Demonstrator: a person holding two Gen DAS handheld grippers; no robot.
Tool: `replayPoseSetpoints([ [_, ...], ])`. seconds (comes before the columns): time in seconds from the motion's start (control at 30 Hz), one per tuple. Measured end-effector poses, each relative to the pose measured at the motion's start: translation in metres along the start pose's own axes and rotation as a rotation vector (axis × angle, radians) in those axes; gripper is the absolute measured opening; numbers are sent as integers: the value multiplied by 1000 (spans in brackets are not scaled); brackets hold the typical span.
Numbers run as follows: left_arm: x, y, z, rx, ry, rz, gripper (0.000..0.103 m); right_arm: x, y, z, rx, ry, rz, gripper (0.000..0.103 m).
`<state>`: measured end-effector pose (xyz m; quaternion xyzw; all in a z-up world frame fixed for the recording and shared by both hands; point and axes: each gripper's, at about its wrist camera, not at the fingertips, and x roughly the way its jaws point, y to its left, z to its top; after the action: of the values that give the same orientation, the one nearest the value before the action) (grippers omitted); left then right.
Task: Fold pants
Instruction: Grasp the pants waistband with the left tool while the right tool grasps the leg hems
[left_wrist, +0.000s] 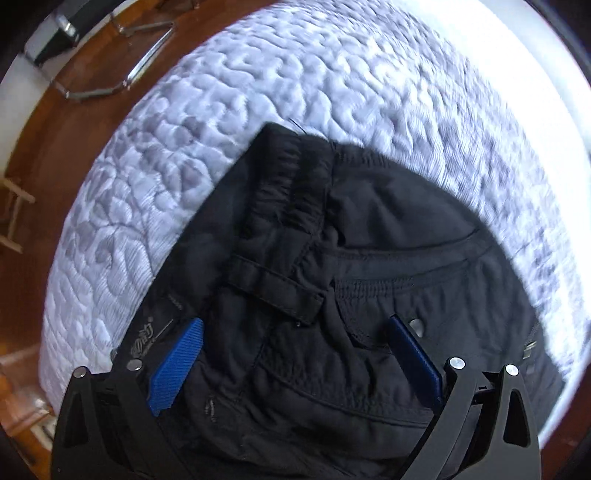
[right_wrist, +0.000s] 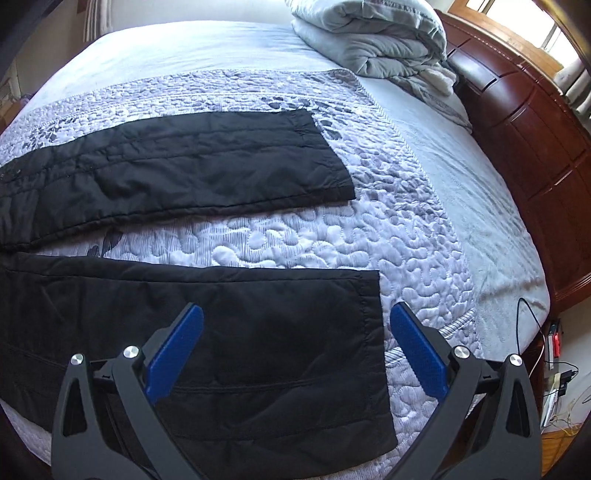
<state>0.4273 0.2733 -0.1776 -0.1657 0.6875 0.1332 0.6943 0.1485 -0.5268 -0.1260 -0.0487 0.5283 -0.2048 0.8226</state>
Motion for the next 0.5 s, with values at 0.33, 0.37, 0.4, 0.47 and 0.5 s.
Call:
replayPoseSetpoints([
  [0.33, -25, -26, -49, 50, -89, -70, 30, -2, 0, 29, -49, -56, 23, 101],
  [0.37, -29, -33, -54, 61, -91, -85, 26, -1, -3, 34, -51, -62, 31, 101],
  [0.4, -33, -38, -59, 70, -93, -89, 19, -1, -6, 39, -51, -65, 41, 101],
  [0.47, -39, -51, -66, 100, -102, -77, 16, 4, -18, 55, -35, -81, 87, 100],
  [0.5, -41, -59, -72, 114, -108, -71, 15, 7, -25, 63, -21, -84, 108, 100],
])
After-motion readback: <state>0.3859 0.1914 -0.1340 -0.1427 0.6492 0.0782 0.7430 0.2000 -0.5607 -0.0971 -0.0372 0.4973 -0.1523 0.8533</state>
